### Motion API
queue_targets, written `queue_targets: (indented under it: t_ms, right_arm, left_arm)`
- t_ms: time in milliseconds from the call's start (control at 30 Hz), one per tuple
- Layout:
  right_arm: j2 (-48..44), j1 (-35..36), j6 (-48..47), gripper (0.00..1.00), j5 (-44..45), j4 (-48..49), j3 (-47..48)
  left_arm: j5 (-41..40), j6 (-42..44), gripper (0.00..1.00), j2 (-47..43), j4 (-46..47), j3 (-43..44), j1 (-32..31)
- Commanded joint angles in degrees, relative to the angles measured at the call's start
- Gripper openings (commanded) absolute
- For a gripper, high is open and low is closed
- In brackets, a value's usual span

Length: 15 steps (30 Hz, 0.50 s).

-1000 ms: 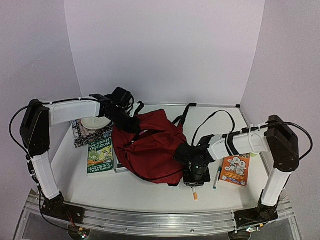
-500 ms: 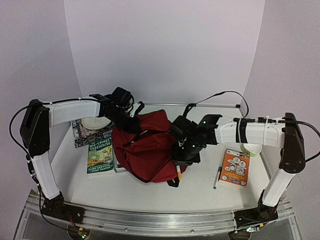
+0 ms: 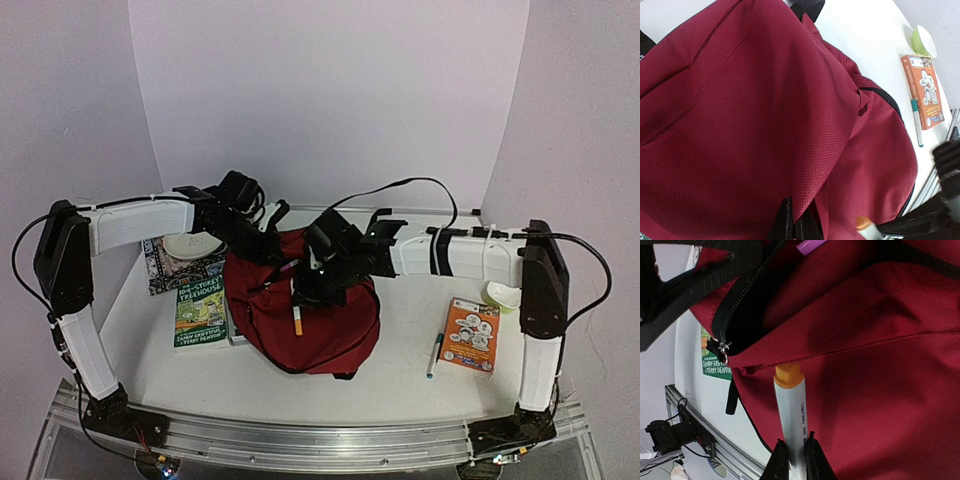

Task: Pack the student bag
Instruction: Place the pen in the lower front pocket of the bag.

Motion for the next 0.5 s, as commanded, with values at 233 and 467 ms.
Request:
queue_targets:
  t_ms: [233, 467]
  right_arm:
    - [6.16, -8.51, 9.28, 0.0, -9.81, 14.47, 1.37]
    - [9.36, -11.74, 15.91, 0.0, -7.95, 19.21, 2.63]
  left_arm:
    - [5.07, 0.54, 0.0, -4.18, 2.71, -0.73, -0.17]
    - [5.94, 0.37, 0.0, -4.75, 3.29, -1.08, -0.19]
